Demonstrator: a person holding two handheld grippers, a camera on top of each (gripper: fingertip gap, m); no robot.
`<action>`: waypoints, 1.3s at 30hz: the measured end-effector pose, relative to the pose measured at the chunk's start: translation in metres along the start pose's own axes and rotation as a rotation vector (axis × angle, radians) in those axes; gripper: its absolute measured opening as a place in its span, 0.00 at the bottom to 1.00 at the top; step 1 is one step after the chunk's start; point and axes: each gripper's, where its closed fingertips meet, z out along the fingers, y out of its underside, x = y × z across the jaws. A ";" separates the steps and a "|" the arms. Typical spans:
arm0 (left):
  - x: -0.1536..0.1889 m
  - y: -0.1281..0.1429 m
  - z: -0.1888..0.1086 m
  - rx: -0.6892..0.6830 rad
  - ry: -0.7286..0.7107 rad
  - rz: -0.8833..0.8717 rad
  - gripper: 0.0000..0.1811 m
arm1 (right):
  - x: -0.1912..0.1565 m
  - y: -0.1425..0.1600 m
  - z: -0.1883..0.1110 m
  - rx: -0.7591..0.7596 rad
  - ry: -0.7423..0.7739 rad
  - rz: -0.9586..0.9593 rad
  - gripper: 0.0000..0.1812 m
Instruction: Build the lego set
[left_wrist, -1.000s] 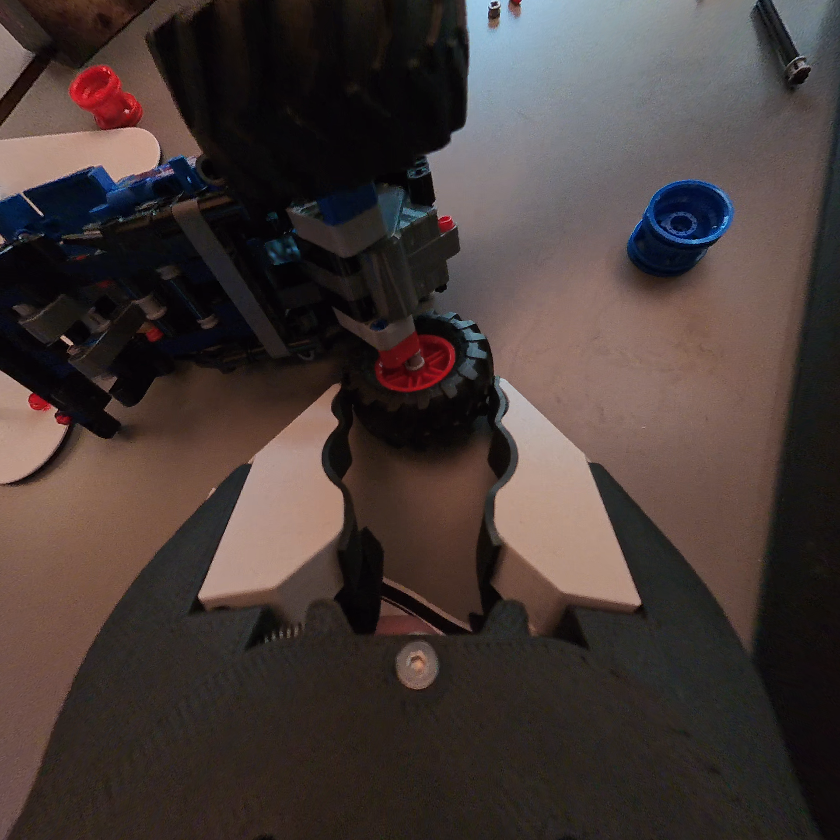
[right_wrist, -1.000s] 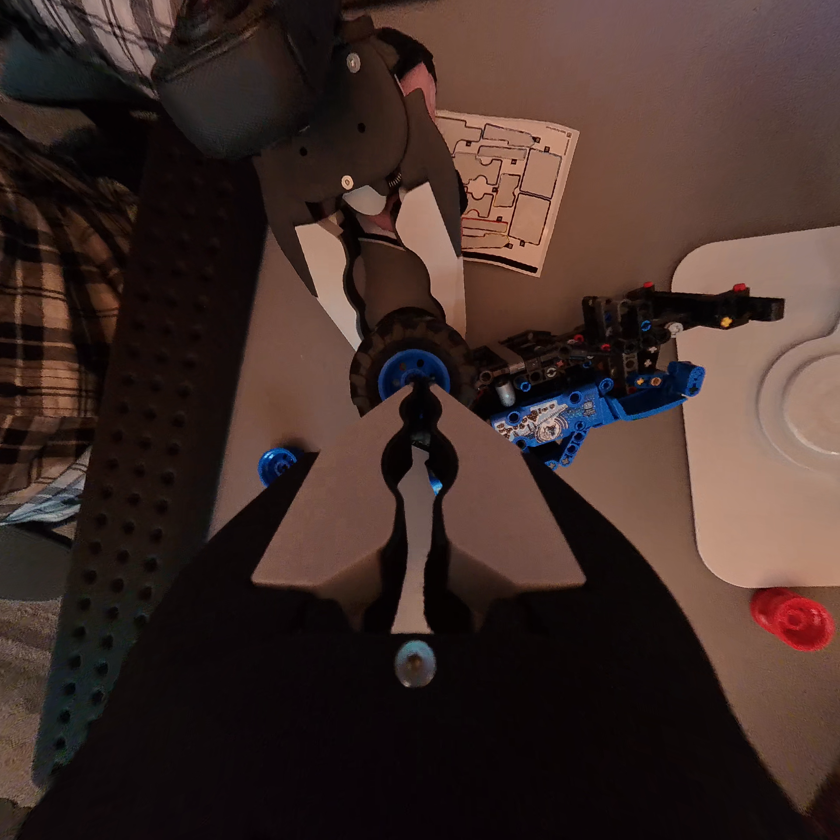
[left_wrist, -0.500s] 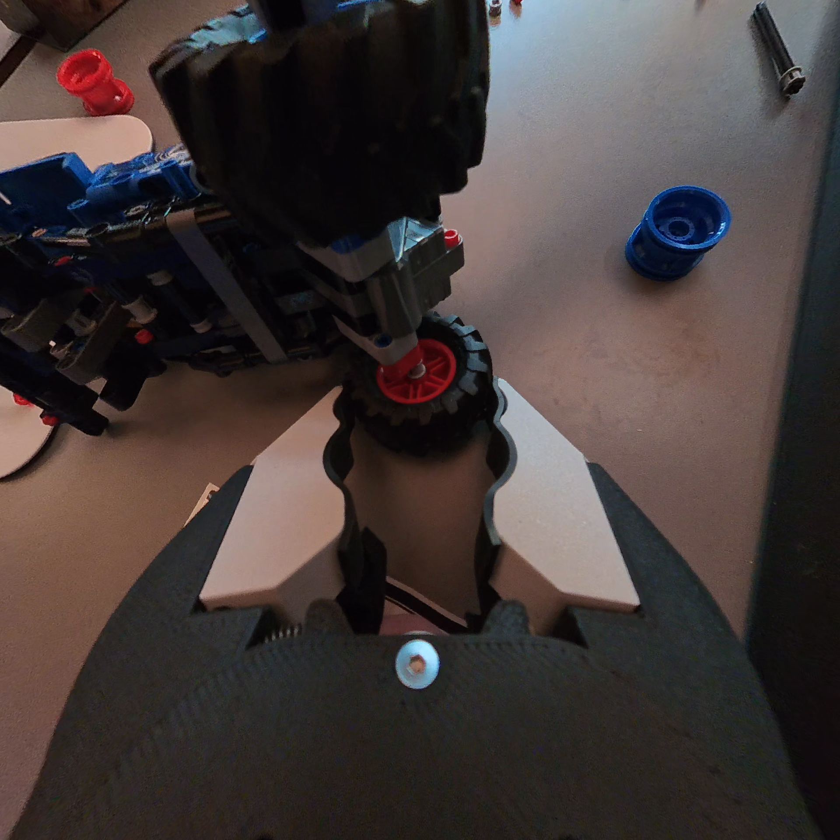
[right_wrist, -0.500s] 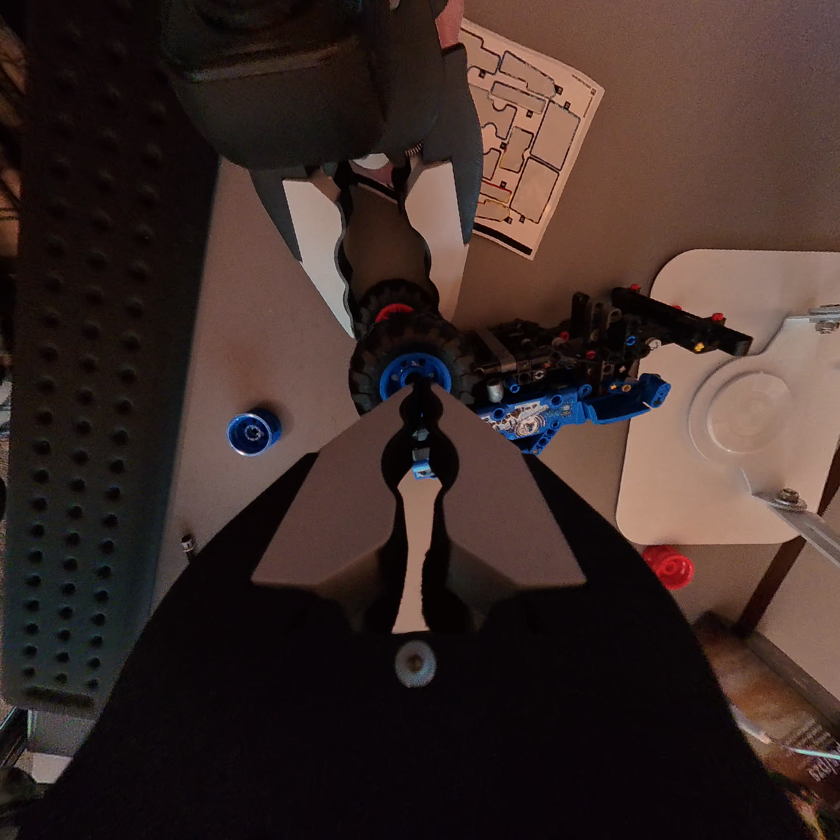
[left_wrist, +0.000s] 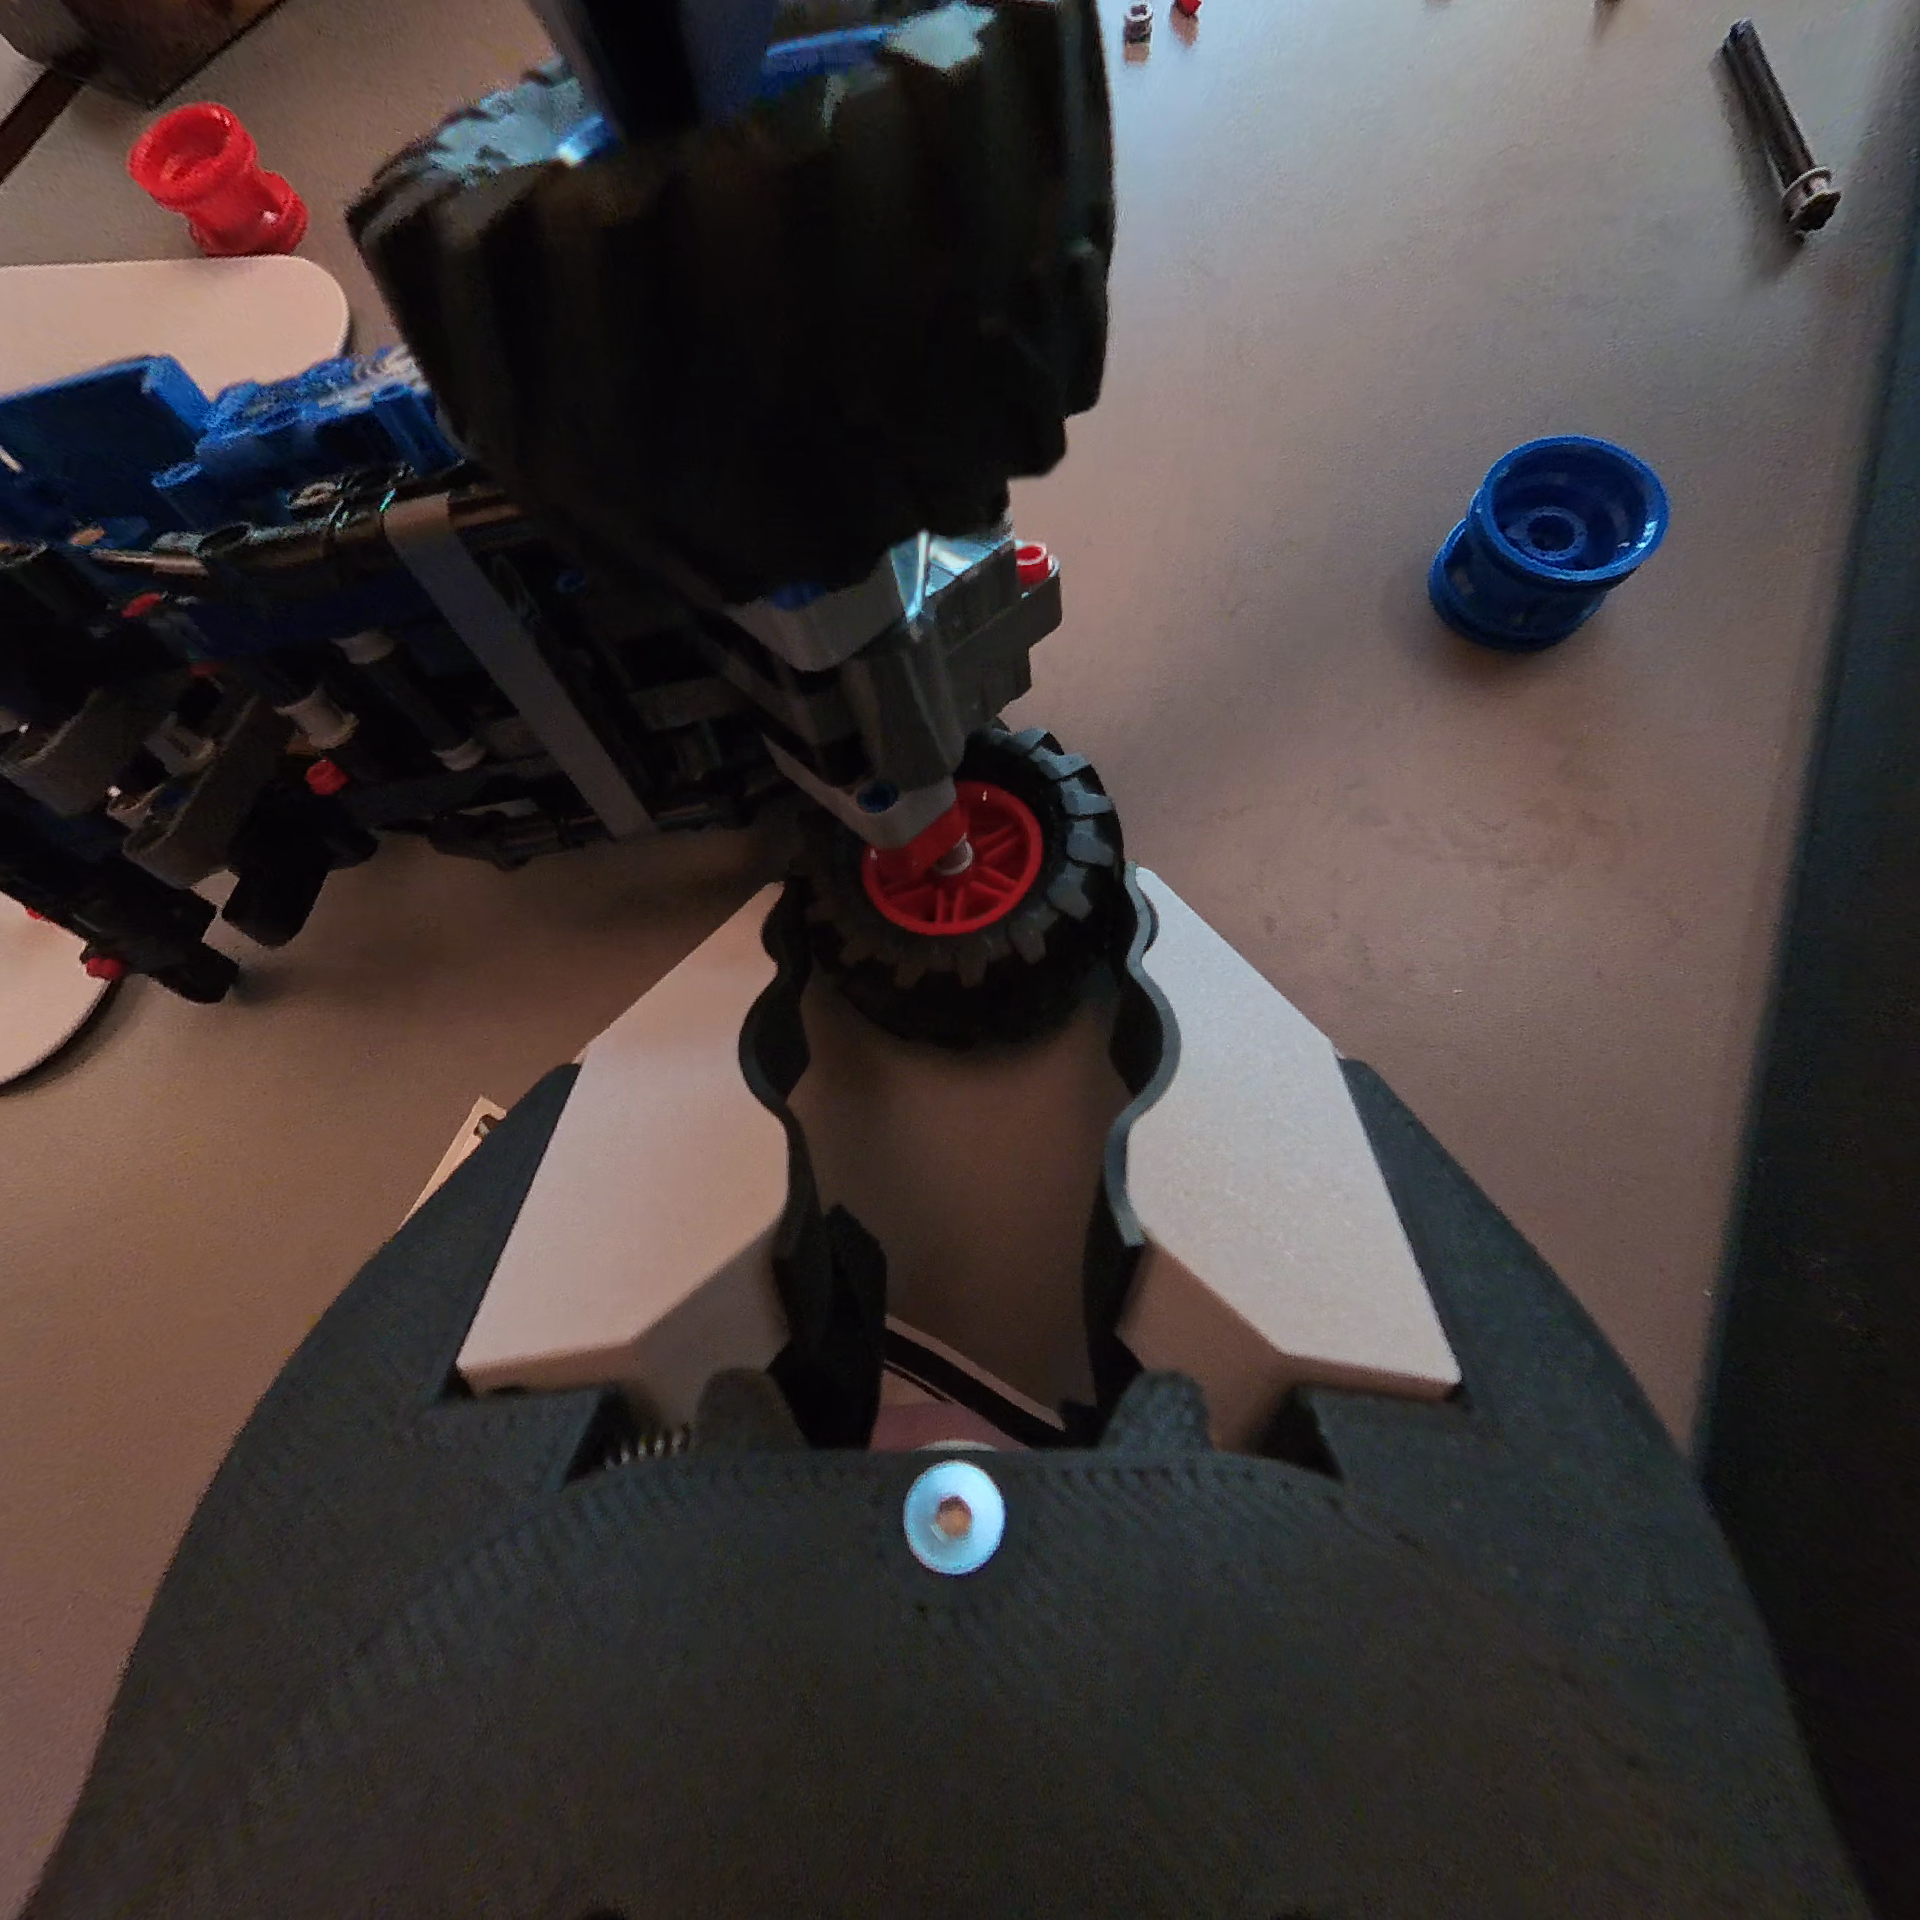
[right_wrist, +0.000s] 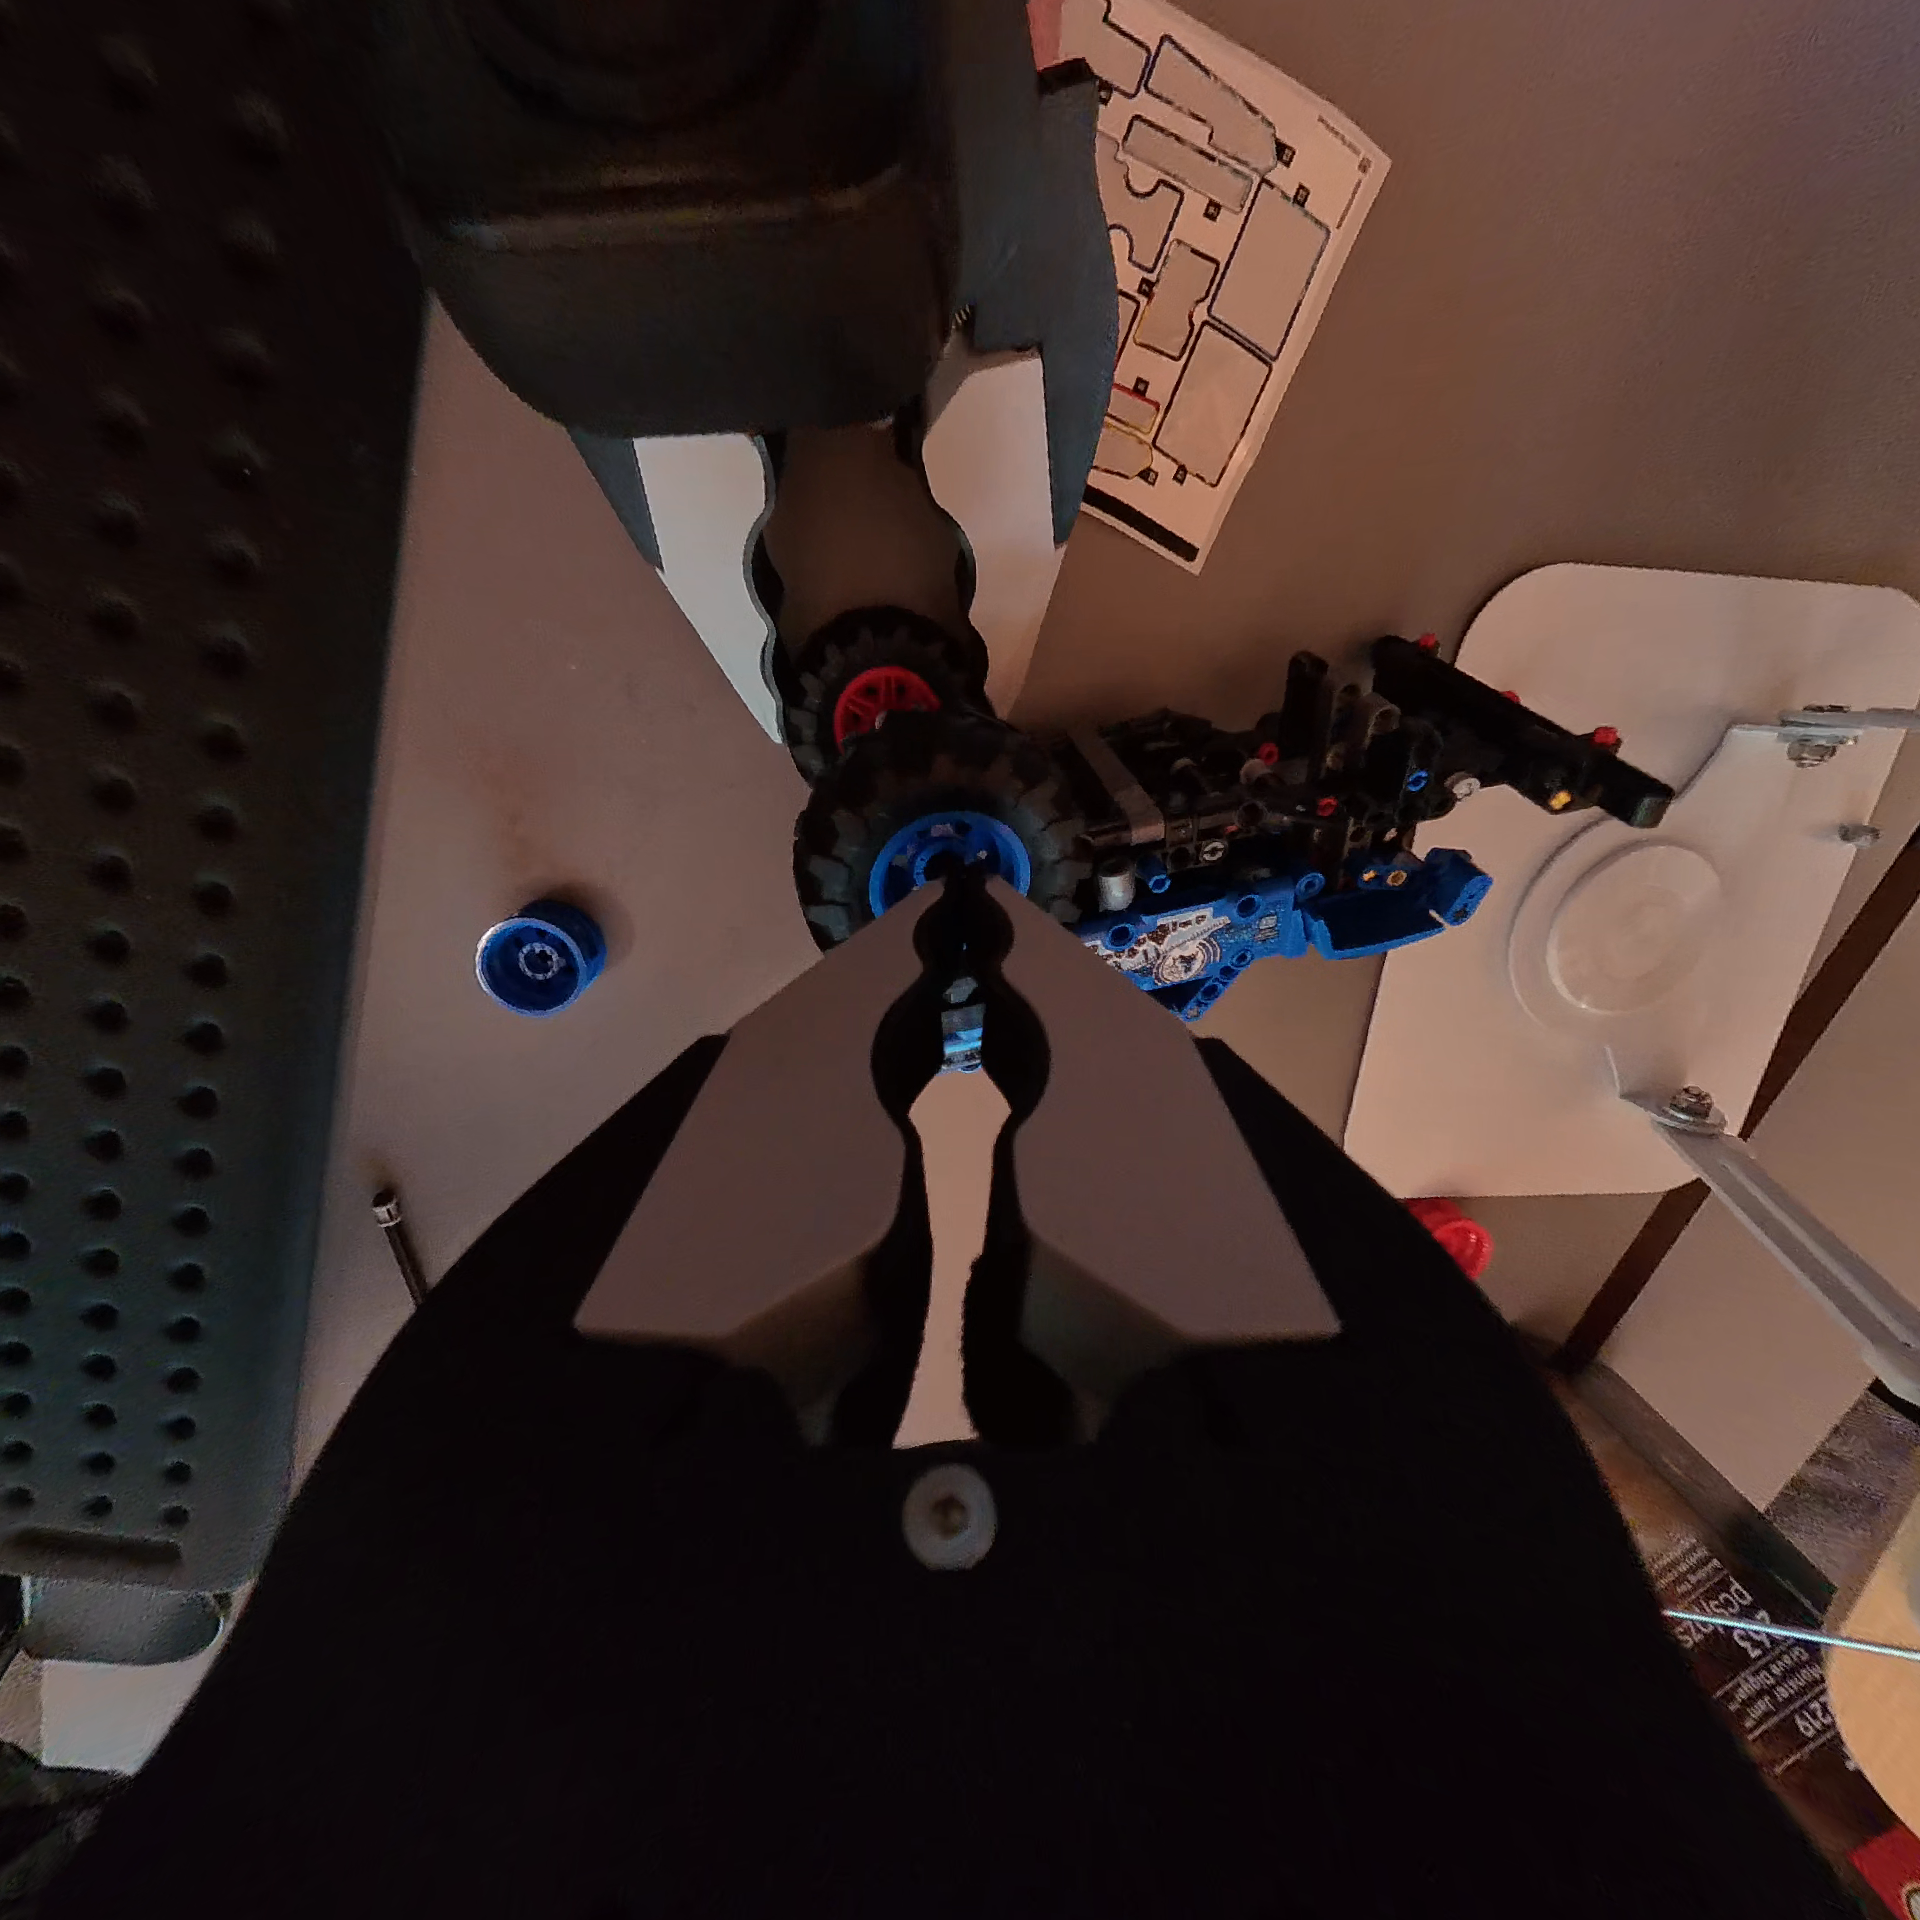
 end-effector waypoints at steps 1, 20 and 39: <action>0.000 0.000 0.000 0.000 0.001 -0.001 0.31 | 0.000 0.000 0.000 -0.006 -0.002 -0.001 0.00; -0.010 -0.026 -0.024 0.121 -0.058 -0.023 0.44 | -0.001 -0.012 0.008 -0.047 0.055 -0.046 0.00; -0.016 -0.081 -0.045 0.400 -0.100 -0.006 0.35 | 0.000 -0.011 0.001 0.043 -0.034 0.011 0.00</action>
